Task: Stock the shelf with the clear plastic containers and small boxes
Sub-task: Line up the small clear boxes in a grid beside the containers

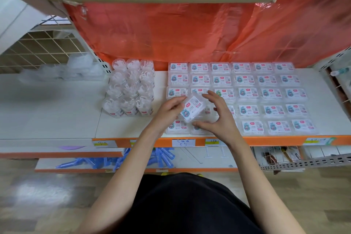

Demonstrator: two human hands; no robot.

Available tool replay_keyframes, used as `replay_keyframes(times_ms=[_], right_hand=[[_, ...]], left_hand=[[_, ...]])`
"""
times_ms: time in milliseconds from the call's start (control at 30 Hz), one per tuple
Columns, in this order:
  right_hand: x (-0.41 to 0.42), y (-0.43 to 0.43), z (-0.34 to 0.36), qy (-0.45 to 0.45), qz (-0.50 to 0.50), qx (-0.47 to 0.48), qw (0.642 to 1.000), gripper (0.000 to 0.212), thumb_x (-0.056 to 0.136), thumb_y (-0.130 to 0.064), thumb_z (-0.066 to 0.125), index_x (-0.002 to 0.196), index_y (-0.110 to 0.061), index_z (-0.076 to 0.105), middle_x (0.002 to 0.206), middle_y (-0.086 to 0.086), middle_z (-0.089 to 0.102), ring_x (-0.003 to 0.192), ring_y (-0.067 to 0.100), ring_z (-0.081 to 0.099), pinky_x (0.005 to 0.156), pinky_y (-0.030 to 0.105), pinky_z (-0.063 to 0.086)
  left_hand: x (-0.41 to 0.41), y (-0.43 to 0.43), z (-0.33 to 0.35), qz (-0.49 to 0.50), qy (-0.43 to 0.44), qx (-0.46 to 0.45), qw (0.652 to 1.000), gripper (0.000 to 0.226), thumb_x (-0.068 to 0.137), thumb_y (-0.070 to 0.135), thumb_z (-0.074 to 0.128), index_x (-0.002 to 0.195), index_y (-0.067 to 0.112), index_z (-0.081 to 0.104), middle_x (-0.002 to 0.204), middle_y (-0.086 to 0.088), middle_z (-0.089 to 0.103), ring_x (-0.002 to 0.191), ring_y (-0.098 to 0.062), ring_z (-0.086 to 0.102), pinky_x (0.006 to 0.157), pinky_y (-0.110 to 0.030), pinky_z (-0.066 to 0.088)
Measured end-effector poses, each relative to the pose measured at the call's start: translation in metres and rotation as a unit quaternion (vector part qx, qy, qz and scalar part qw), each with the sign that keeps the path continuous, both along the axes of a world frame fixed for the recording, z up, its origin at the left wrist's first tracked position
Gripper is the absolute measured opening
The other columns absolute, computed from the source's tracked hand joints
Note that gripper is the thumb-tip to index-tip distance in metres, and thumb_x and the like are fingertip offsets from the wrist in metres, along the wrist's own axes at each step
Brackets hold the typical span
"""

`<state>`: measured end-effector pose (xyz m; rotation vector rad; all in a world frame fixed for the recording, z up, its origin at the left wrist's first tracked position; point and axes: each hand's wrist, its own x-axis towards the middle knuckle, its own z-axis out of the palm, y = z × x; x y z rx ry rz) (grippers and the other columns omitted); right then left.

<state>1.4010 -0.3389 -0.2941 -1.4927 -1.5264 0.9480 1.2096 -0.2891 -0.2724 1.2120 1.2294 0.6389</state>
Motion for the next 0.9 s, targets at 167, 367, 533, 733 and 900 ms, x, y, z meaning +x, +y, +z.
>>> replay_keyframes(times_ms=[167, 367, 533, 733, 900], right_hand=[[0.001, 0.004, 0.007, -0.076, 0.034, 0.017, 0.996, 0.074, 0.066, -0.024, 0.09, 0.132, -0.03, 0.057, 0.131, -0.018, 0.055, 0.112, 0.001, 0.048, 0.086, 0.012, 0.034], [0.003, 0.003, -0.009, -0.105, -0.077, 0.014, 0.991, 0.074, 0.066, -0.035, 0.09, 0.132, -0.027, 0.058, 0.118, -0.014, 0.056, 0.106, 0.012, 0.05, 0.091, 0.026, 0.042], [0.006, 0.006, -0.028, -0.127, -0.147, -0.038, 0.98, 0.08, 0.069, -0.032, 0.089, 0.138, -0.021, 0.052, 0.125, 0.0, 0.059, 0.117, 0.023, 0.051, 0.101, 0.041, 0.046], [0.001, 0.007, -0.041, -0.153, -0.138, -0.036, 0.978, 0.069, 0.073, -0.023, 0.085, 0.133, -0.015, 0.053, 0.137, 0.005, 0.052, 0.122, 0.027, 0.051, 0.104, 0.043, 0.043], [-0.005, 0.004, -0.044, -0.182, -0.137, -0.039, 0.973, 0.053, 0.078, -0.02, 0.081, 0.125, -0.014, 0.057, 0.135, 0.006, 0.045, 0.11, 0.028, 0.057, 0.09, 0.04, 0.052]], left_hand=[[0.002, 0.005, 0.001, -0.099, 0.04, 0.011, 0.994, 0.034, 0.104, 0.02, 0.044, 0.136, 0.021, 0.056, 0.134, 0.012, 0.056, 0.122, 0.001, 0.048, 0.087, -0.011, 0.043], [-0.002, -0.003, -0.016, -0.032, 0.195, 0.245, 0.949, 0.028, 0.098, 0.018, 0.054, 0.124, 0.019, 0.062, 0.121, 0.004, 0.06, 0.109, -0.008, 0.056, 0.094, -0.02, 0.044], [-0.014, -0.009, -0.043, -0.059, 0.347, 0.3, 0.887, 0.036, 0.094, 0.016, 0.054, 0.13, 0.017, 0.059, 0.142, 0.0, 0.047, 0.132, -0.019, 0.039, 0.11, -0.036, 0.029], [-0.011, -0.02, -0.054, -0.078, 0.353, 0.295, 0.885, 0.042, 0.093, 0.018, 0.055, 0.135, 0.014, 0.052, 0.15, -0.001, 0.037, 0.14, -0.017, 0.029, 0.113, -0.033, 0.025], [-0.012, -0.016, -0.054, -0.078, 0.355, 0.291, 0.885, 0.041, 0.093, 0.018, 0.056, 0.134, 0.014, 0.054, 0.148, -0.001, 0.039, 0.139, -0.018, 0.031, 0.112, -0.034, 0.027]])
